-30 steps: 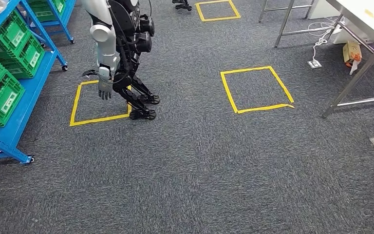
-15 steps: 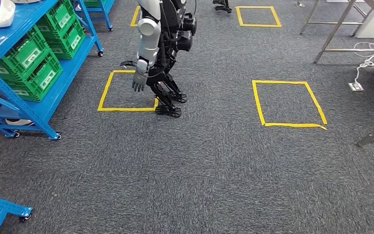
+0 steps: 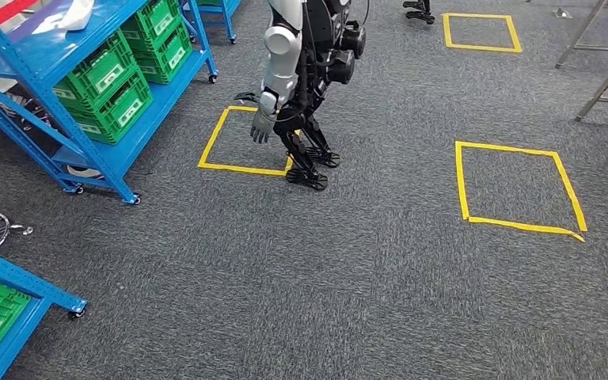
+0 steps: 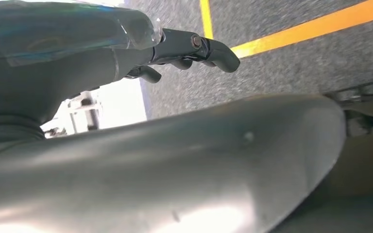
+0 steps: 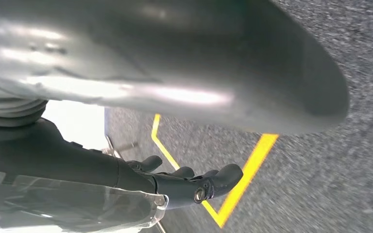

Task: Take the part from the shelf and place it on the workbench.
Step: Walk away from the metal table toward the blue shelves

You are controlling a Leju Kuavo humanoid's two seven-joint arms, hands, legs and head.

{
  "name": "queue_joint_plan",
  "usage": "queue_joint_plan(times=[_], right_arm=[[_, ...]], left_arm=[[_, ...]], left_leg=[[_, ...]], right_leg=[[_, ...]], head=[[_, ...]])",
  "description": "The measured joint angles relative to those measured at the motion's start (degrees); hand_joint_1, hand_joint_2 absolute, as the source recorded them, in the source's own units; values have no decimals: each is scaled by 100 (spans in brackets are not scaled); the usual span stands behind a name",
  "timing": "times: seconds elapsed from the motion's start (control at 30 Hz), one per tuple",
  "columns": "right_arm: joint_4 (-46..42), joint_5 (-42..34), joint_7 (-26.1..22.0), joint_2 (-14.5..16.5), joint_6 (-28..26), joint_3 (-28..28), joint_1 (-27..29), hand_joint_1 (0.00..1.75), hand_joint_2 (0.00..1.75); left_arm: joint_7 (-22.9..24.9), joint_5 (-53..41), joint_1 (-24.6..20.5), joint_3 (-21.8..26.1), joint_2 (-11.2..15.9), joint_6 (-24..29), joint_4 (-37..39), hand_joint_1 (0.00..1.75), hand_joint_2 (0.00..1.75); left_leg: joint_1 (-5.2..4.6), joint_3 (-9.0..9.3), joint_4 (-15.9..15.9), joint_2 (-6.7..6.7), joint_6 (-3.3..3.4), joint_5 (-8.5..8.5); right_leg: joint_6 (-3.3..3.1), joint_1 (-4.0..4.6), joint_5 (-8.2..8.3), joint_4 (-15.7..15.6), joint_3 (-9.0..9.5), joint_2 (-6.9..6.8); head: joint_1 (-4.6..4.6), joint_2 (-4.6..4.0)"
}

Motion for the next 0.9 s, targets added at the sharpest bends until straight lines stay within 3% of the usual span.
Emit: queue_joint_plan(times=[0.07, 0.1, 0.17, 0.23, 0.3, 0.37, 0.4, 0.43, 0.47, 0.5, 0.53, 0.6, 0.67, 0.73, 0.8, 0.87, 0.9], right_arm=[[0, 2, 5, 8, 0, 0, -10, 0, 0], [0, 3, 7, 11, 0, 0, -9, 0, 0], [0, 5, 8, 18, 0, 0, -10, 0, 0], [-2, 5, 9, 28, 0, -1, -25, 0, 0], [-4, 7, 7, 41, -1, 2, -37, 0, 0], [-4, 7, 6, 37, -2, 5, -23, 0, 0], [-3, 7, 7, 31, -2, 5, -11, 0, 0], [-3, 6, 8, 25, -2, 4, -2, 0, 0], [-3, 6, 8, 22, -2, 3, 2, 0, 0], [-3, 7, 9, 21, -2, 3, 2, 0, 0], [-4, 7, 9, 20, -2, 2, 0, 0, 0], [-2, 8, 9, 22, -2, 4, -3, 0, 0], [2, 10, 9, 27, 2, 5, -11, 0, 0], [2, 15, 9, 34, 4, 3, -25, 0, 0], [-1, 22, 8, 35, 5, 1, -32, 0, 0], [-3, 30, 5, 31, 10, 0, -19, 0, 0], [-2, 32, 4, 29, 12, 0, -9, 0, 0]], left_arm=[[10, 0, -4, -3, 0, -2, 0, 0, 0], [11, -1, -21, -6, 0, -2, -1, 0, 0], [13, -2, -50, -15, 2, -3, -1, 0, 0], [18, -2, -41, -22, 8, -3, 1, 0, 0], [28, -2, -24, -25, 10, -4, 2, 0, 0], [35, -2, -41, -27, -1, -5, 2, 0, 0], [35, -1, -48, -28, -8, -5, 2, 0, 0], [35, -1, -48, -28, -14, -6, 2, 0, 0], [36, 0, -44, -29, -17, -6, 2, 0, 0], [36, 1, -39, -29, -18, -6, 2, 0, 0], [37, 3, -38, -29, -19, -6, 2, 0, 0], [38, 6, -46, -29, -18, -6, 2, 0, 0], [42, 9, -49, -30, -17, -7, 2, 0, 0], [51, 20, -26, -30, -14, -6, 4, 0, 0], [55, 38, -6, -30, -15, -11, 8, 0, 0], [46, 51, -17, -31, -17, -23, 8, 0, 0], [41, 55, -25, -31, -17, -30, 8, 0, 0]], left_leg=[[-41, 416, -801, 194, 56, 376], [-78, 594, -1130, 327, 79, 474], [-145, 735, -1409, 465, 105, 497], [-144, 752, -1456, 348, 131, 510], [-95, 791, -1509, 216, 178, 546], [-63, 806, -1529, 59, 208, 563], [-59, 806, -1528, -28, 213, 564], [-56, 810, -1526, -115, 214, 564], [-51, 817, -1524, -201, 212, 561], [-41, 830, -1521, -286, 205, 557], [-27, 843, -1513, -372, 189, 547], [-9, 841, -1472, -529, 132, 515], [-4, 801, -1452, -653, 59, 506], [11, 772, -1473, -736, -6, 524], [2, 690, -1321, -538, -52, 425], [-13, 391, -724, -190, -78, 108], [-12, 179, -318, -90, -87, -68]], right_leg=[[17, 9, -31, 0, 44, -122], [40, 20, -52, 2, 59, -176], [90, 37, -82, 1, 82, -293], [144, 32, -109, -10, 120, -385], [200, 14, -248, 176, 72, -184], [242, 4, -570, 846, -240, 150], [255, 2, -721, 1262, -458, 240], [263, 2, -784, 1558, -632, 273], [264, 1, -727, 1637, -713, 285], [262, -3, -562, 1478, -681, 299], [266, -15, -324, 1111, -544, 345], [274, -55, -2, 357, -222, 583], [230, -61, 35, 68, -101, 730], [143, -51, 45, 43, -88, 639], [65, -64, 62, 23, -68, 521], [10, -56, 55, 14, -63, 371], [-6, -46, 47, 15, -64, 285]], head=[[-18, 0], [-30, 0], [-36, 0], [-40, 0], [-26, 0], [36, 0], [73, 0], [103, 0], [124, 0], [134, 0], [141, 0], [166, 0], [184, 0], [180, 0], [135, 0], [67, 0], [41, 0]])
